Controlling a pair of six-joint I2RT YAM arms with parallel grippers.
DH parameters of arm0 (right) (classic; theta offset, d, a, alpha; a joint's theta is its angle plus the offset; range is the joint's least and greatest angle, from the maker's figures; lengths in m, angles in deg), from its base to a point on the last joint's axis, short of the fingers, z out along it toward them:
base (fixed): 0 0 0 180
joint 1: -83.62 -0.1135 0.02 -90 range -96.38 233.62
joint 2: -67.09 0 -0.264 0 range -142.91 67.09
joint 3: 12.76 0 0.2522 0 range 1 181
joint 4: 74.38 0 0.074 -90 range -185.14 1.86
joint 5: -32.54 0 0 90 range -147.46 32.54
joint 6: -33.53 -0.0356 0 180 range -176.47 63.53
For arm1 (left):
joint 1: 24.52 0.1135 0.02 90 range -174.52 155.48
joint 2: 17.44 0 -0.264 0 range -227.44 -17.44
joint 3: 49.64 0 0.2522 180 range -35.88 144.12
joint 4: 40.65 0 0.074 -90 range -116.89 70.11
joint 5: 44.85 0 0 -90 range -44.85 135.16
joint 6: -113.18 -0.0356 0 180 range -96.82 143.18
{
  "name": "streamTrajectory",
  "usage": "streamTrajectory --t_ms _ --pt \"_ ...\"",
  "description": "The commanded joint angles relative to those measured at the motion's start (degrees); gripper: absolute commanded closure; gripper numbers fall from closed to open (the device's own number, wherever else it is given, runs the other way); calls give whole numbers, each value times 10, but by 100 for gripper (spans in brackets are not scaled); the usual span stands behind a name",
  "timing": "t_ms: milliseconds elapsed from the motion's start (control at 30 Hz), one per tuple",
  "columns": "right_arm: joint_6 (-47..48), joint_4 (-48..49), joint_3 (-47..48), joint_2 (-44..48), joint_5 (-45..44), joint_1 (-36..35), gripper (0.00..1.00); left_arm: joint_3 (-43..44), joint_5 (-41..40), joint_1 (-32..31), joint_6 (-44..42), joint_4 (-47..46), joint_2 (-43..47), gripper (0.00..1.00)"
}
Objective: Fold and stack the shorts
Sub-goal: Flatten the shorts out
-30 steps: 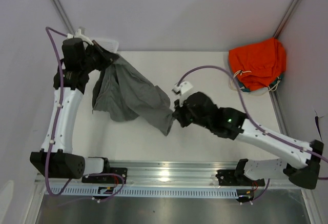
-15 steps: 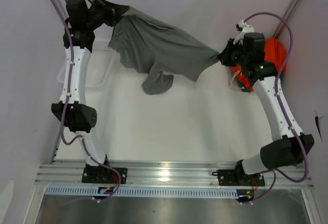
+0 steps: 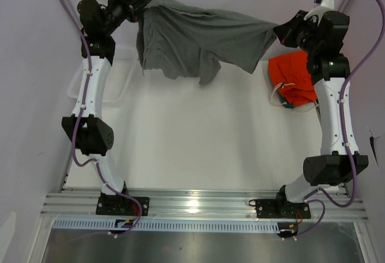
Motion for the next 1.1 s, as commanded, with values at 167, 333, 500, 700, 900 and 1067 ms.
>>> streamTrajectory --t_ms 167,333,500,700,900,1067 --pt "15 163 -169 248 86 -28 100 -255 31 22 19 -309 232 99" --pt "17 232 -234 362 77 -36 100 -448 14 22 10 -388 397 99" --pt "23 226 -233 367 32 -36 100 -478 -42 17 -67 -267 469 99" --pt "-14 234 -240 276 24 -16 100 -441 -30 16 -48 -295 381 100" --pt "-82 286 -206 157 58 41 100 -352 -46 14 -59 -297 255 99" --pt "-117 300 -84 22 94 59 100 -235 -35 14 -27 -292 127 99"
